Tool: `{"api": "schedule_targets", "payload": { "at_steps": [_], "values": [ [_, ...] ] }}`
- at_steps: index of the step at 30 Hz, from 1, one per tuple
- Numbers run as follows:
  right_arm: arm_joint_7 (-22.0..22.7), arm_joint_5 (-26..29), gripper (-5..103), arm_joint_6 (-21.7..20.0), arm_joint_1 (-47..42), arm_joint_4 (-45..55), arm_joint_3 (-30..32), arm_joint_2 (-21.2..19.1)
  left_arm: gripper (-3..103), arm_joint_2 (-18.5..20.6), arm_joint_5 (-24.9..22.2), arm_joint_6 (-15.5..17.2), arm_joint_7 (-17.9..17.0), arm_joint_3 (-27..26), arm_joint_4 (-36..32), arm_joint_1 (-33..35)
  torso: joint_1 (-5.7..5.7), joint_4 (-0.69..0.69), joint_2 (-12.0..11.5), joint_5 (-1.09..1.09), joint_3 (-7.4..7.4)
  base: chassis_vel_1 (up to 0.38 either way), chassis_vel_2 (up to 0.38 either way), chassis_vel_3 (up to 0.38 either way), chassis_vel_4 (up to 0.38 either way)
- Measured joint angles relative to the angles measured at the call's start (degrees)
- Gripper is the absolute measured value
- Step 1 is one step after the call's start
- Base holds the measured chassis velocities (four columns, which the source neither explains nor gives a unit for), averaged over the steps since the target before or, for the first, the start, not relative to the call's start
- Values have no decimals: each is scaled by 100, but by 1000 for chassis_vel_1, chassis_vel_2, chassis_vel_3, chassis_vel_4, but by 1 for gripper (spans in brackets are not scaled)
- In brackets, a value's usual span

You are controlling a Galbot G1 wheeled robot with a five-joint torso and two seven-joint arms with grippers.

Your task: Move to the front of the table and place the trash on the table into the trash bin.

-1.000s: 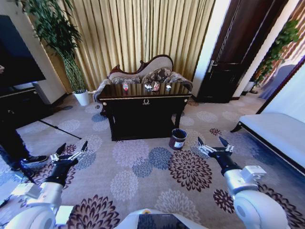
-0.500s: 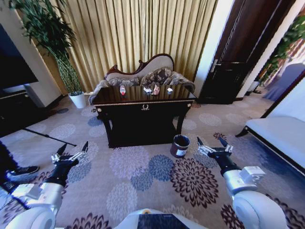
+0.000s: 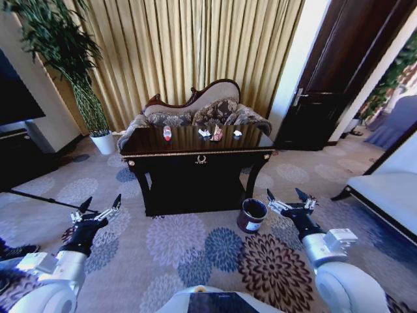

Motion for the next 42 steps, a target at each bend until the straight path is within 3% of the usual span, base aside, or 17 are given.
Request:
{"api": "schedule_targets", "payload": {
  "at_steps": [26,42],
  "values": [
    [11,-130,100,78,-25,0,-197,58,100,-55,21,-106,104,-2,41,36,0,-1,0,-1,0,-237,245,251,-255],
    [243,-18,100,419,-30,0,-378,83,100,-75,-5,-97,112,17,-25,50,6,-2,-3,-1,2,-219,225,228,-224]
  ]
}}
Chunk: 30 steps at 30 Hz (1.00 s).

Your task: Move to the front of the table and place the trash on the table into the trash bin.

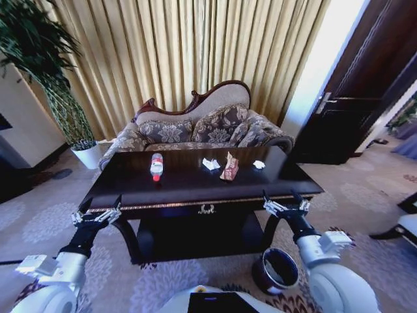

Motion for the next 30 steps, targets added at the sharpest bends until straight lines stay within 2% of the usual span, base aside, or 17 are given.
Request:
{"api": "schedule_targets", "payload": {
  "at_steps": [12,15,18,27,30],
  "values": [
    [1,21,100,-84,-11,0,-27,-77,100,1,7,20,12,18,-17,28,-13,0,6,1,-5,-12,6,0,-6],
    [5,254,100,-212,59,0,-26,-257,100,16,-20,24,-9,-4,-35,37,-11,0,5,1,-4,0,0,0,0],
    [45,745,100,-369,327,-36,3,-710,100,34,-53,90,-42,-37,-120,31,-4,1,2,-1,-1,0,0,0,0],
    [203,1294,100,-554,847,-371,-90,-1285,100,2,-221,230,-202,-97,-298,9,-6,0,2,2,-3,0,0,0,0],
    [274,1572,100,-852,1257,-630,-130,-1579,100,-44,-229,265,-258,-88,-314,51,-6,0,2,1,-2,0,0,0,0]
  ]
}}
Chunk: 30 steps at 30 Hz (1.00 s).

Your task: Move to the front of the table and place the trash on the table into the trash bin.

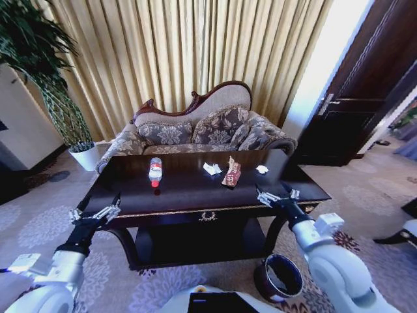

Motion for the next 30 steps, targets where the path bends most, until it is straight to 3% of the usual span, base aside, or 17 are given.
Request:
{"api": "schedule_targets", "payload": {
  "at_steps": [4,8,14,22,30],
  "values": [
    [158,433,100,-419,562,-355,-72,-394,100,-13,-47,50,-32,-30,-1,41,0,0,0,-1,0,0,0,0,0],
    [206,605,100,-572,1020,-825,-127,-672,100,-17,-79,87,-42,-62,-4,79,0,1,0,0,0,0,0,0,0],
    [227,1351,100,-798,1931,-1845,-306,-1323,100,-41,-84,249,-126,-26,-4,72,0,0,0,-1,0,0,0,0,0],
    [179,1450,100,-882,2630,-2612,-797,-1605,100,-122,-78,305,-139,22,-4,73,0,-1,0,0,0,0,0,0,0],
    [175,1386,100,-987,3823,-3450,-1849,-1604,100,-143,-60,391,-137,69,-4,9,0,2,0,-1,0,0,0,0,0]
  ]
}}
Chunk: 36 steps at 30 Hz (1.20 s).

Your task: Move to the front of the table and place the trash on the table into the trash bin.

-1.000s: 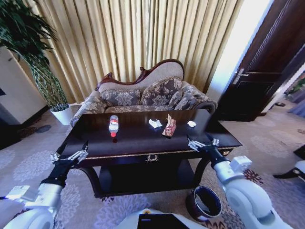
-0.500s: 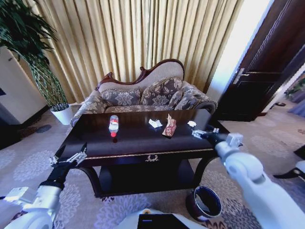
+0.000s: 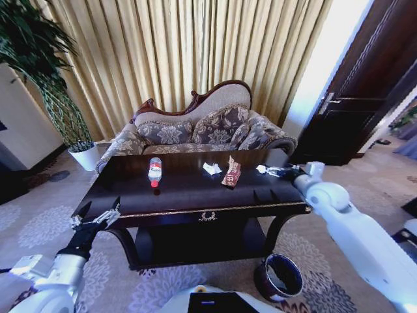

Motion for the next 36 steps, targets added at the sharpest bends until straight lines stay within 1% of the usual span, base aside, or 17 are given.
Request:
{"api": "schedule_targets", "payload": {
  "at_steps": [3,5,13,20,33,36],
  "values": [
    [-3,-16,100,2,242,-210,-311,22,100,-44,0,90,-14,33,0,-69,0,-3,0,0,0,0,0,0,0],
    [-3,-16,100,-5,303,-272,-399,39,100,-47,0,96,-16,33,0,-76,0,-4,0,0,-1,0,0,0,0],
    [8,-29,100,-136,634,-602,-817,235,100,-91,-3,113,2,27,3,-92,0,-2,0,0,0,0,0,0,0],
    [23,-172,100,-116,794,-825,-984,297,100,-132,-7,113,64,46,4,-124,0,-2,0,-1,-1,0,0,0,0],
    [57,-200,101,-111,970,-1024,-1149,294,100,-187,-11,106,130,51,4,-129,-1,-2,0,-1,-1,0,0,0,0],
    [161,-180,86,-120,956,-1024,-1164,292,100,-184,-18,93,128,42,4,-144,0,-2,0,-1,-1,0,0,0,0]
  ]
}}
